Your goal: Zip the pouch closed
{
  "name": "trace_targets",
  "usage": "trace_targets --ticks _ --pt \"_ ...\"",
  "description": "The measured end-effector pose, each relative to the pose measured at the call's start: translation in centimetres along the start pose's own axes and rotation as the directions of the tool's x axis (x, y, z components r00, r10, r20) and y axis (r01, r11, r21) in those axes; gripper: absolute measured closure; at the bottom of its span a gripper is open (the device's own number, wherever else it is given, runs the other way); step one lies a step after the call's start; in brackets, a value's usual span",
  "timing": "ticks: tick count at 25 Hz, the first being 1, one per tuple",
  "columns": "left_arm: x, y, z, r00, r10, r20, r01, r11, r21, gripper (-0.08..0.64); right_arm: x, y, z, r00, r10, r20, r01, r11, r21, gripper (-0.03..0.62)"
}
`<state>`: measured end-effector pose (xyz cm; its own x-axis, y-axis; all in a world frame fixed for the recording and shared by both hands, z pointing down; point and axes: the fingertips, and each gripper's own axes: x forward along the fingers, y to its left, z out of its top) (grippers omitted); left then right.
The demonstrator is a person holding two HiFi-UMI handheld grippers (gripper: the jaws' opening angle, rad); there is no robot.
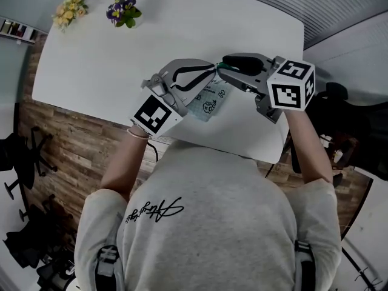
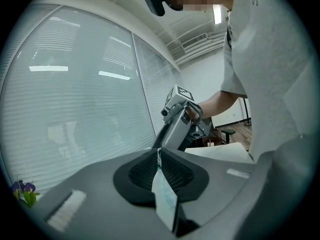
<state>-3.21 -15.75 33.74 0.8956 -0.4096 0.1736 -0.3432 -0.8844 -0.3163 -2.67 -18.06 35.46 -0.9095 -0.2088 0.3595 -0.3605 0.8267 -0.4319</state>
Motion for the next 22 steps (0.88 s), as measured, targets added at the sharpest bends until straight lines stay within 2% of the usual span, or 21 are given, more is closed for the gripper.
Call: trace_targets --ticks 3,7,11,17,22 --pt "0.4 -0.6 -0.5 1.0 -0.019 0.001 0.019 1.0 -0.003 0.538 0.2 -0.3 -1.2 0.999 0.023 -0.044 -0.021 0.998 0.053 0.468" --pt "0.6 -1.0 -0.7 0.999 -0.031 0.008 0.031 0.999 0.003 0.538 -0.1 -0.3 -1.7 0.998 0.053 -0.038 -0.046 0.987 0.152 0.472" --pt "0.6 -2.0 -0.4 0.999 -0.052 0.007 0.052 0.998 0.031 0.538 -0.7 0.0 -1.8 0.997 0.074 -0.002 -0.072 0.975 0.208 0.472" --pt "0.6 -3.0 -0.2 0.996 -0.086 -0.009 0.086 0.994 0.074 0.538 -1.2 0.0 -1.7 0.99 0.108 0.087 -0.13 0.941 0.313 0.472" --pt "0.7 -3.6 -0.4 0.995 -0.096 -0.04 0.101 0.986 0.136 0.538 -1.2 -0.4 -1.7 0.99 0.085 0.116 -0.121 0.924 0.363 0.493"
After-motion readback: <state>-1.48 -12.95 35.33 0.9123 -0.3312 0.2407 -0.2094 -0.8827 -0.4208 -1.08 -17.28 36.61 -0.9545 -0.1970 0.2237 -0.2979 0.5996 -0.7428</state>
